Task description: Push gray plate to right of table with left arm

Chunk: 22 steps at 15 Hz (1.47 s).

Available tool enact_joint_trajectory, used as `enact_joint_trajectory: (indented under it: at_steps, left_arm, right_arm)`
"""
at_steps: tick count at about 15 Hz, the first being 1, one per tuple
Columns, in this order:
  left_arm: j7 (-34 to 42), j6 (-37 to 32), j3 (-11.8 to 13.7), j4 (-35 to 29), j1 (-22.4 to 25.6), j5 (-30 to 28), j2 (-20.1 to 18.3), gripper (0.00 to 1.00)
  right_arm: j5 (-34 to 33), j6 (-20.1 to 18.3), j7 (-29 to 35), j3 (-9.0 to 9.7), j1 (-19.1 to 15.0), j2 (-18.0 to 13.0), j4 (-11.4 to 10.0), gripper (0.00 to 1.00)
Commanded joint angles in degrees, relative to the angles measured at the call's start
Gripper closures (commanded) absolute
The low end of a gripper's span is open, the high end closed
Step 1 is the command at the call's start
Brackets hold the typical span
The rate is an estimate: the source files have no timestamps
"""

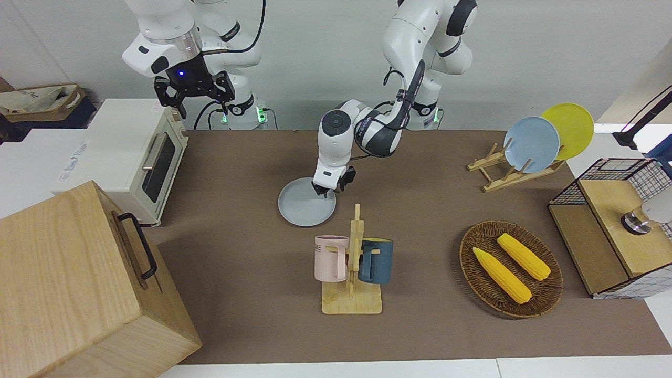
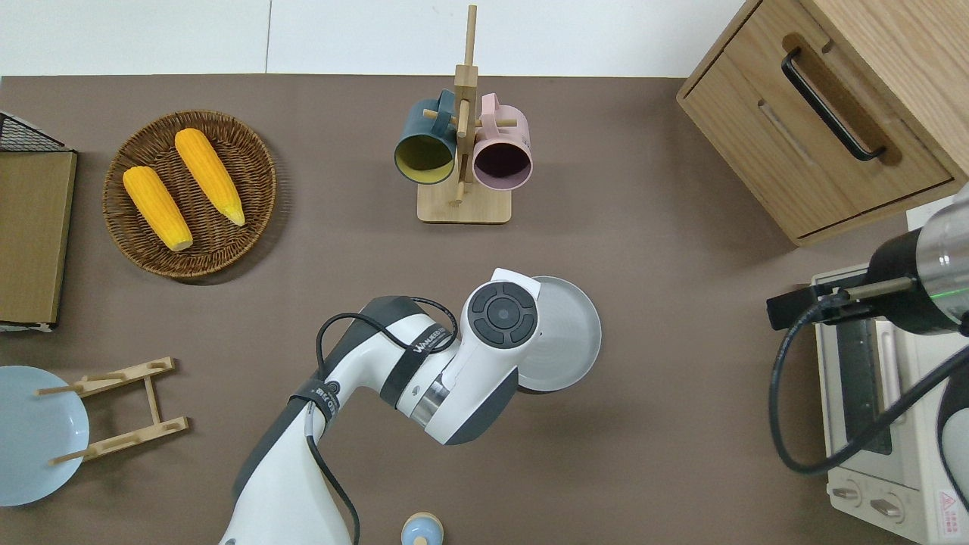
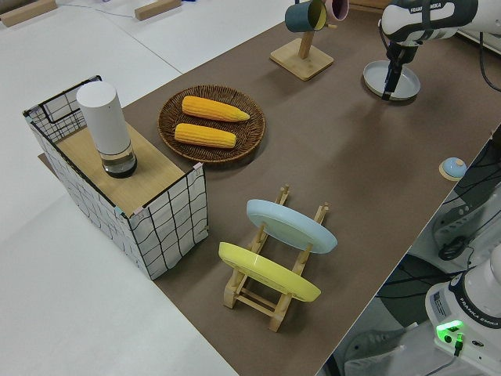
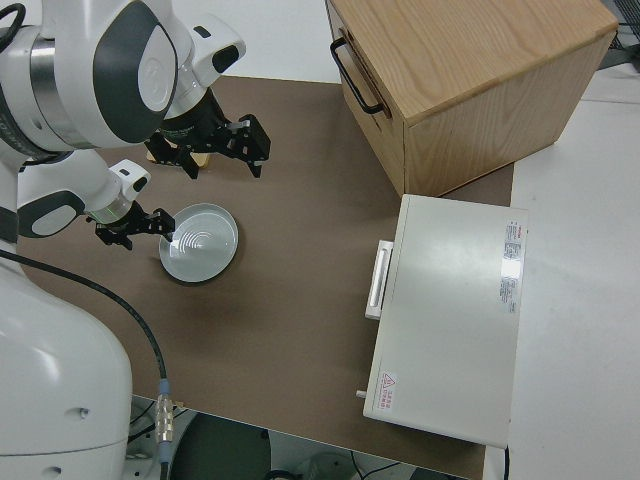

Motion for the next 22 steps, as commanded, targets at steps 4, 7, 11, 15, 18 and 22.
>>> enact_joint_trajectory:
  at_steps: [4,7,11,15,18,22]
  left_arm:
    - [16.1,-20.7,1.3,10.2,8.6,0.4,-6.2,0.0]
    - [24.2,-24.3,1.9,10.2,13.8,0.9,-12.6,0.0]
    - [36.9,-27.8,2.1,10.3,22.6,0.9,-17.2,0.0]
    - [46.0,-29.7,2.0,10.3,30.4,0.1,-20.5,0.0]
    - [50.4,-31.0,2.0,10.3,34.1,-0.2,-22.3,0.0]
    - [51.0,-31.0,2.1,10.9,35.5,-1.5,-22.4,0.0]
  right_arm:
    - [0.3,-0.9,0.7,0.89,-1.1,-0.2,0.5,0.017]
    - [0.3,-0.9,0.7,0.98,-1.1,-0.2,0.5,0.017]
    - [0.3,-0.9,0.7,0.89,-1.1,-0.2,0.5,0.017]
    - [0.3,-0.9,0.7,0.98,-1.1,-0.2,0.5,0.017]
    - [0.2,-0.9,0.7,0.98,-1.1,-0.2,0.5,0.017]
    - [0.3,-0.9,0.7,0.89,-1.1,-0.2,0.5,0.017]
